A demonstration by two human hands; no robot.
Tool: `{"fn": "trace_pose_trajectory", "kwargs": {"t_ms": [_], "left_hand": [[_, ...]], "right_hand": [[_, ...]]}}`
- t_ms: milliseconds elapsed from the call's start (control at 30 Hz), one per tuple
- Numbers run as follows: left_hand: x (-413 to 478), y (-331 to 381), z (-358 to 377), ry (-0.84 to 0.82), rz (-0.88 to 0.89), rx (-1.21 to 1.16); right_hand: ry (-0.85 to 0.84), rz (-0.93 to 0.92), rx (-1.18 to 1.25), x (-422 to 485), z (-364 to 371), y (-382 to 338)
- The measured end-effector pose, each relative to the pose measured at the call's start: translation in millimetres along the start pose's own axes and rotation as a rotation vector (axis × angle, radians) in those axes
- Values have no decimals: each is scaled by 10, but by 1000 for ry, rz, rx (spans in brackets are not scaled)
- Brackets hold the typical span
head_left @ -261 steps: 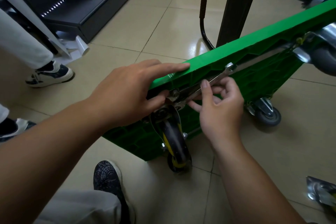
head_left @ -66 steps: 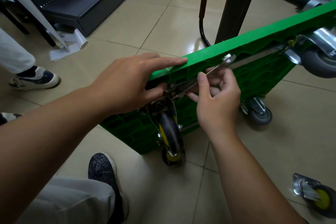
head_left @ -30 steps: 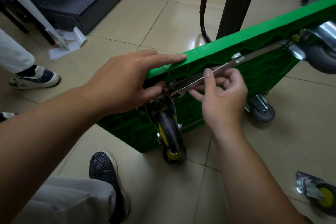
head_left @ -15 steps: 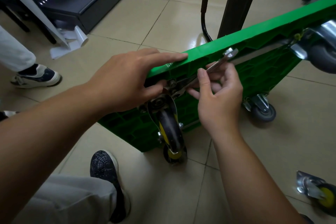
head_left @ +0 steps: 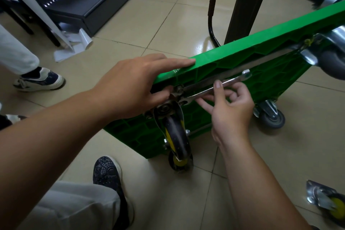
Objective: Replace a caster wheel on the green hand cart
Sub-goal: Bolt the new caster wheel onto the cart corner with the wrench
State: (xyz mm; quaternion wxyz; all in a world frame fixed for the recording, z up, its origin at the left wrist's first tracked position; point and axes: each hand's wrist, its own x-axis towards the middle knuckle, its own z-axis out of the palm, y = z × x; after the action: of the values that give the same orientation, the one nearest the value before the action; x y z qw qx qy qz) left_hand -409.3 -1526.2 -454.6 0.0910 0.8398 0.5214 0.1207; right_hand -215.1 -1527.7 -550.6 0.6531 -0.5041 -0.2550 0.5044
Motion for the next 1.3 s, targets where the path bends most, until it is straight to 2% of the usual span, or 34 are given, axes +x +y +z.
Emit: {"fn": "trace_pose_trajectory", "kwargs": {"t_ms": [167,267,433,767,933,1033,1133,1200,1300], "left_hand": [[1,5,-7,5,4,-2],[2,5,-2,5,7,-4],[2,-3,3,0,3,8],[-2,-4,-4,-9,-1,18],[5,1,-10,-9,-3,11],[2,-3,-6,-2,-3,11],[-2,-9,6,-2,-1,9],[3,-15,7,3,3,4],[9,-5,3,7,3,1]], "right_hand": [[-46,-99,-101,-36,11,-61],[-37,-49,-77,-22,18,-26],[41,178,89,-18,-5,132],[53,827,465,25,-95,305],[88,870,510,28,-143,383],[222,808,509,65,-351,400],[326,478,188,56,-529,391],[253,224,50,31,-493,295],[35,-129,-107,-62,-269,39]]}}
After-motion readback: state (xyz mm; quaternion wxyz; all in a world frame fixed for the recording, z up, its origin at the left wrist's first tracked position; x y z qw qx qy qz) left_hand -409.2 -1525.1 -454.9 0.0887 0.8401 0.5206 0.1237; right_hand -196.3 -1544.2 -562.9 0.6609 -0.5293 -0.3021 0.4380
